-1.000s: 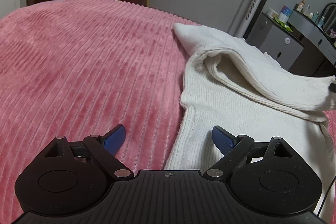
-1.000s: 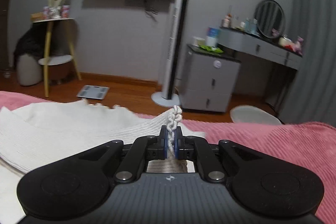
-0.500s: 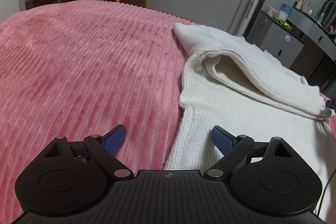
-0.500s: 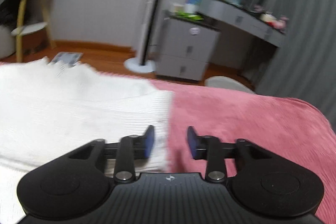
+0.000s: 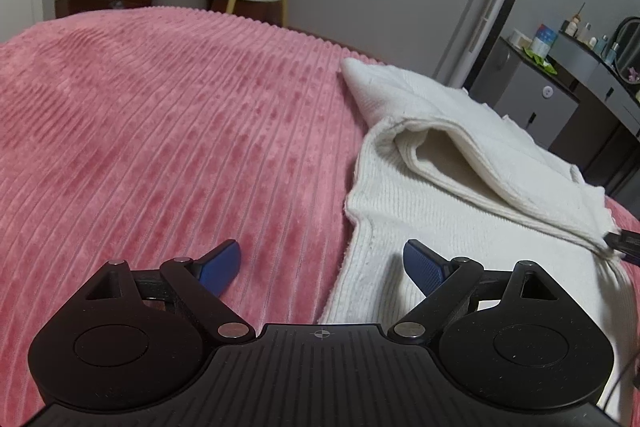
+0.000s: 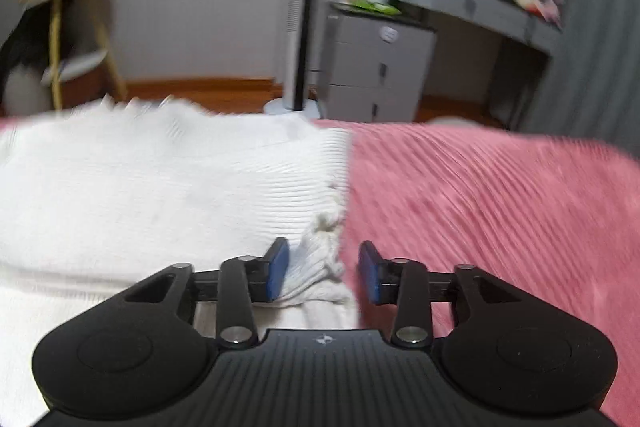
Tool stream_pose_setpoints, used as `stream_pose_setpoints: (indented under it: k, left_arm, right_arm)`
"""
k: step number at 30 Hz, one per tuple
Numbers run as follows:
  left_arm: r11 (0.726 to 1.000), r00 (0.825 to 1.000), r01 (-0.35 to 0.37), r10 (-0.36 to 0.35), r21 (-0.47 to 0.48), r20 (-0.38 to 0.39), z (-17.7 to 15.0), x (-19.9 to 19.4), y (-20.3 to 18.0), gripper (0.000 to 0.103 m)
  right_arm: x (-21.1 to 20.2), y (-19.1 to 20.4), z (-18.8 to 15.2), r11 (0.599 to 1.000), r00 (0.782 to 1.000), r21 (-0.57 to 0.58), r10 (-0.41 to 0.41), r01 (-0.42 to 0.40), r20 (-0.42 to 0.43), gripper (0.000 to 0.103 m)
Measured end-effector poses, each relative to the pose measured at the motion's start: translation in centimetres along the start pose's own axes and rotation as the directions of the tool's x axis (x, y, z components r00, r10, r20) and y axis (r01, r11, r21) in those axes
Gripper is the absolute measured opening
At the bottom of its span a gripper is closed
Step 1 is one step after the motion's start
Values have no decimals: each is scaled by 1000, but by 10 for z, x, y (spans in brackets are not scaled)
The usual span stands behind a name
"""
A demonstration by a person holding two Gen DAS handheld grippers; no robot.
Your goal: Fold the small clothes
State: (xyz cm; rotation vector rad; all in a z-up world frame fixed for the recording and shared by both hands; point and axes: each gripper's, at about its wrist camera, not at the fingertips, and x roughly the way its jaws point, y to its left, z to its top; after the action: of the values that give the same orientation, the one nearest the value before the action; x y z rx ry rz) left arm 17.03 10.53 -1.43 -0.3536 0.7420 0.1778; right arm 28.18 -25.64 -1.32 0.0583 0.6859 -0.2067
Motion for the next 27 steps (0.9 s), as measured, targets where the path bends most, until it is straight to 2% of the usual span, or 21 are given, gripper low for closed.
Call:
stream_pose_setpoints:
  k: [5,8,14,18,20,23,27]
  left_arm:
    - [999,999,-7,6,32,45,1,-4,-5,93]
    - [999,998,-14,11,44,62,1,-4,-7,93]
    - [997,995,-29,22,74,95,-5,-2,-13,93]
    - [994,997,-71,68,86,41,-13,0,-14,93]
    - [997,998,-57,56,56,14,-17,-7,-13,93]
    - [999,999,-47,47,27,-7,-22,-20,-14,93]
    - [995,997,-65,67,79,-34,-41,-43,-17,93]
  right_arm:
    - [-41,-17,-19,998,999,57,-22,19,45,45]
    - [-62,-32,-41,994,999,106,32,-33,17,45]
    - [-98,-42,-75,990,990,97,113,-104,-89,45]
    - [-116,-47,-90,981,971,111,177,-160,-160,45]
    - [-126,-51,-99,972,954,143,214,-187,-208,45]
    - [-140,-56,-108,975,947,143,204,-173,-247,45]
    - [-153,-64,-122,976,926,162,193,-147,-326,45]
